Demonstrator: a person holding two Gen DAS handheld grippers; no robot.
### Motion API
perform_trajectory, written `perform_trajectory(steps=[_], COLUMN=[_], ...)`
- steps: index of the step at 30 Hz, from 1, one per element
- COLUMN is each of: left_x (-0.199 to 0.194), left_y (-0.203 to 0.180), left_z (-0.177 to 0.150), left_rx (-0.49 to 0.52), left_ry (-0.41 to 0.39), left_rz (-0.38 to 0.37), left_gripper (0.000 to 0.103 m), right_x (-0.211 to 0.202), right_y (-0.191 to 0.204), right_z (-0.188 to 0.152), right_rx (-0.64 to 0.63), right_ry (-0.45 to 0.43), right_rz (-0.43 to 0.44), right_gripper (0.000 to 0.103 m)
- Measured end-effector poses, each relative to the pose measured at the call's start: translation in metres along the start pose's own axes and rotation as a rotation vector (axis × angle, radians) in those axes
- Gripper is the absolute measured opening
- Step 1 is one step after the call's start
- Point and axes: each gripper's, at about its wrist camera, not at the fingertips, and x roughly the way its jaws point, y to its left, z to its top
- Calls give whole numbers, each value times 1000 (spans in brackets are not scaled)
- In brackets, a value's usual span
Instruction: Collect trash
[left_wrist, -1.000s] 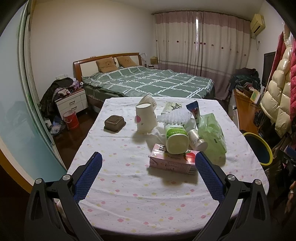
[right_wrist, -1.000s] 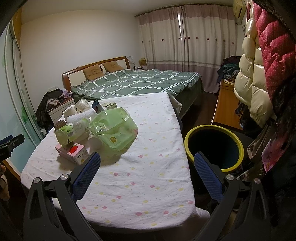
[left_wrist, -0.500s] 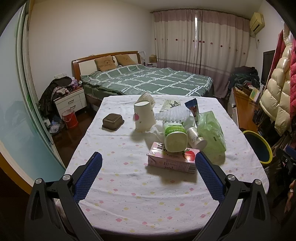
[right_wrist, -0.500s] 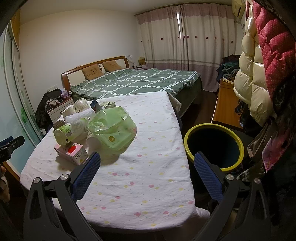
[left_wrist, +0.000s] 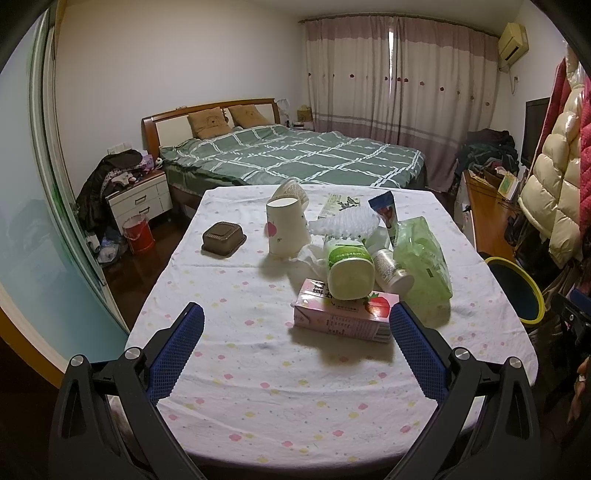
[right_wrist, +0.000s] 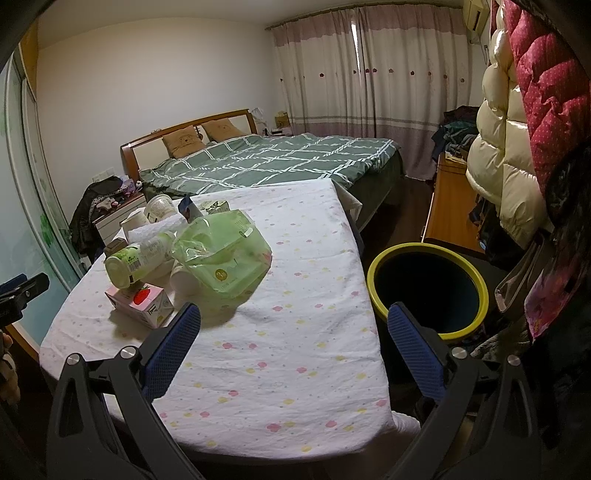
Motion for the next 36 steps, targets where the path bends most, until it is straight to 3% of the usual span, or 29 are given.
perform_trajectory(steps=[25, 36], left_x=[10, 18], left_y=[-1, 1], left_z=[-3, 0], left_rx=[1, -8], left_ry=[23, 32], left_rz=[-8, -12], left_gripper=[99, 99], right_x=[9, 33], right_y=[-2, 7], right_z=[1, 6], right_rx=[7, -9], right_ry=[26, 59], right_rz=[-5, 8], right_gripper=[97, 97])
